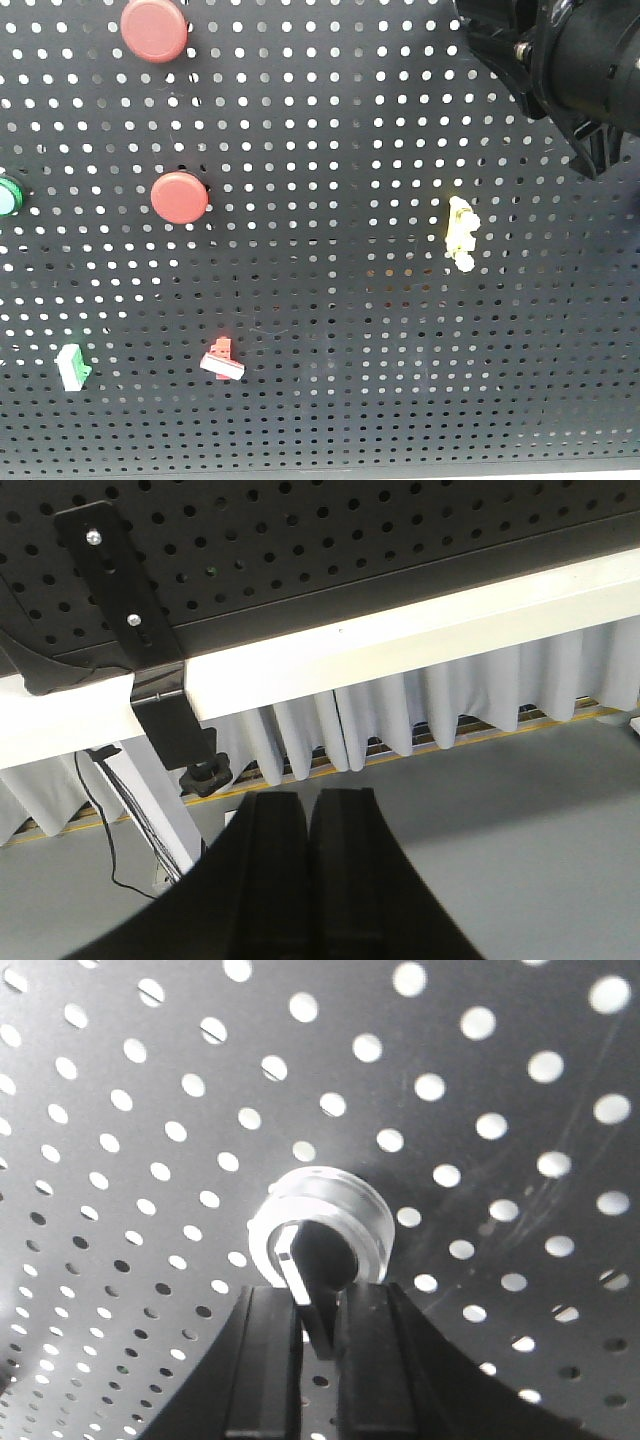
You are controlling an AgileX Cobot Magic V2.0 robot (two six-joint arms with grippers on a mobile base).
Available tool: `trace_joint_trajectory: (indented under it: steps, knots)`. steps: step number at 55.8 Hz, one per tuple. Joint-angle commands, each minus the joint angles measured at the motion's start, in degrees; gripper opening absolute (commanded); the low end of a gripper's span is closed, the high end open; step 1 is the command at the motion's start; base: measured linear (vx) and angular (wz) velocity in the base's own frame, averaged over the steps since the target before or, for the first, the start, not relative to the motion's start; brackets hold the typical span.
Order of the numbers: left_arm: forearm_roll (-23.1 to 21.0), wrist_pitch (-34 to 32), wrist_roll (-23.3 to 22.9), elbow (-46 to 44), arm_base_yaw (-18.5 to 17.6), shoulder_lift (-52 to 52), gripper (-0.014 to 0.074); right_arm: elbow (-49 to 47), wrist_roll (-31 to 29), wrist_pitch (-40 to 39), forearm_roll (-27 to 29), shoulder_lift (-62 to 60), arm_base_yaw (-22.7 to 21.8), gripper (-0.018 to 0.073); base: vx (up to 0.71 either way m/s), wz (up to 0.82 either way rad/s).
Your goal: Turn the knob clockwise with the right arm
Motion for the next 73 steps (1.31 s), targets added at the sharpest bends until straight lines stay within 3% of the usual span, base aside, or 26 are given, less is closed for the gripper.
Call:
trace_joint_trajectory:
  steps: [1, 12, 22, 36, 47, 60, 73]
  knots:
    - [0.0, -4.5, -0.6, 0.5, -0.1, -0.6, -0.0006, -3.2, 1.9, -6.9, -4.3, -1.7, -0.7, 0.0095, 0.0, 0.0]
    - [0.0, -4.5, -0.6, 0.5, -0.1, -0.6, -0.0006, -3.2, 1.7, -8.2, -4.3, -2.3, -0.7, 0.0264, 0.0, 0.0]
    - [0.0, -4.5, -0.6, 0.5, -0.1, -0.6, -0.0006, -3.1, -2.8, -11.4, -4.5, -4.9, -0.7, 0.0398, 0.0, 0.0]
    - [0.0, -4.5, -0.6, 0.5, -0.1, -0.6, -0.0006, -2.4, -11.1, -12.0, -4.5, -11.4, -0.7, 0.0426, 0.0, 0.0]
    - [0.0, -4.5, -0.6, 0.5, -0.1, -0.6, -0.0006, 4.4, -22.2, -8.3, -4.5, -19.5, -0.7, 0.0339, 0.0, 0.0]
    - [0.0, -4.5, -0.6, 0.5, -0.1, -0.6, -0.0006, 18.2, -37.3, -5.4, -4.2, -33.3, -0.7, -0.0017, 0.0, 0.0]
    - [0.0, -4.5, -0.6, 0.5, -0.1, -0.6, -0.0006, 31.0, -52.8, -4.5, -4.2, -43.2, -0.7, -0.0013, 0.0, 0.0]
